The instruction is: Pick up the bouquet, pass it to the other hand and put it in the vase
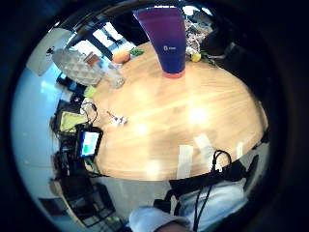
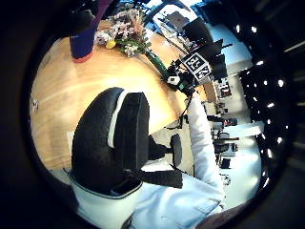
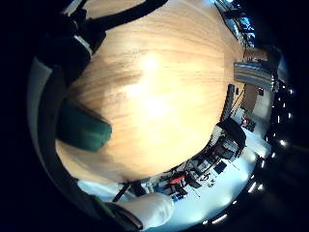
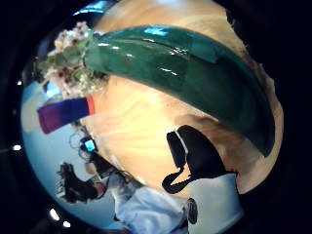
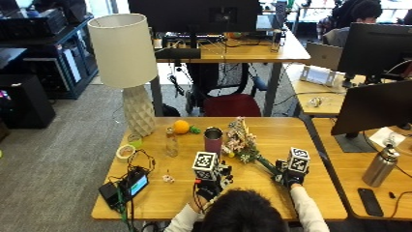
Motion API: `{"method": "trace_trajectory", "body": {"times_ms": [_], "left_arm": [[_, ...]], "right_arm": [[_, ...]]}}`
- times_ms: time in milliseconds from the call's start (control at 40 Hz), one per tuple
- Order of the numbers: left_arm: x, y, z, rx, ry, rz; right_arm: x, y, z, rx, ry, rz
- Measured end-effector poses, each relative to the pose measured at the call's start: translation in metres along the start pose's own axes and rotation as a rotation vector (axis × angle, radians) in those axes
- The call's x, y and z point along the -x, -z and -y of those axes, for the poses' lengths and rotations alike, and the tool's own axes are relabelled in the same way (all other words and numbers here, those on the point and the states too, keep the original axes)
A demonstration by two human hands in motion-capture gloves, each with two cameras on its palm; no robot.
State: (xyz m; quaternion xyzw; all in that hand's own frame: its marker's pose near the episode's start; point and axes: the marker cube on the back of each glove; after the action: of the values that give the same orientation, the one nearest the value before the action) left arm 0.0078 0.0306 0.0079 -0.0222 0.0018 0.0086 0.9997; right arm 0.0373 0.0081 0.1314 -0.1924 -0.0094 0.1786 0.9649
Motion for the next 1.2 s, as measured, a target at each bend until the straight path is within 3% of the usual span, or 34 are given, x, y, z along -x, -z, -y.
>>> {"method": "trace_trajectory", "body": {"times_ms": [100, 175, 300, 425, 500, 575, 650, 800, 875, 975, 1025, 1125, 1200], "left_arm": [[0.006, -0.005, 0.007, -0.022, -0.003, -0.002], [0.006, -0.002, 0.003, 0.002, 0.012, 0.003], [0.006, 0.001, 0.000, 0.034, 0.031, 0.007], [0.003, 0.007, -0.001, 0.074, 0.041, -0.008], [0.003, 0.011, 0.002, 0.092, 0.047, -0.025], [0.004, 0.013, 0.011, 0.101, 0.041, -0.055], [0.004, 0.014, 0.028, 0.104, 0.024, -0.110], [-0.009, 0.032, 0.064, 0.121, -0.026, -0.344], [-0.024, 0.051, 0.088, 0.084, -0.033, -0.548], [-0.047, 0.074, 0.120, 0.007, -0.022, -0.797], [-0.060, 0.083, 0.134, -0.022, -0.029, -0.893], [-0.087, 0.094, 0.154, -0.038, -0.062, -1.035], [-0.108, 0.106, 0.154, -0.035, -0.091, -1.108]], "right_arm": [[0.001, -0.008, -0.005, 0.036, 0.002, -0.006], [0.000, -0.010, -0.005, -0.004, -0.053, -0.002], [0.009, -0.007, 0.003, -0.176, -0.030, 0.031], [0.012, 0.008, 0.015, -0.450, -0.037, -0.071], [0.012, 0.013, 0.019, -0.527, -0.028, -0.079], [0.014, 0.020, 0.021, -0.601, -0.001, 0.007], [0.029, 0.036, 0.022, -0.695, 0.158, 0.250], [0.042, 0.074, 0.007, -0.760, 0.201, 0.639], [0.049, 0.108, 0.009, -0.975, 0.366, 0.805], [0.050, 0.137, 0.028, -1.258, 0.394, 0.863], [0.061, 0.144, 0.023, -1.273, 0.446, 0.968], [0.086, 0.140, 0.012, -1.118, 0.428, 1.108], [0.102, 0.136, 0.004, -1.095, 0.429, 1.141]]}}
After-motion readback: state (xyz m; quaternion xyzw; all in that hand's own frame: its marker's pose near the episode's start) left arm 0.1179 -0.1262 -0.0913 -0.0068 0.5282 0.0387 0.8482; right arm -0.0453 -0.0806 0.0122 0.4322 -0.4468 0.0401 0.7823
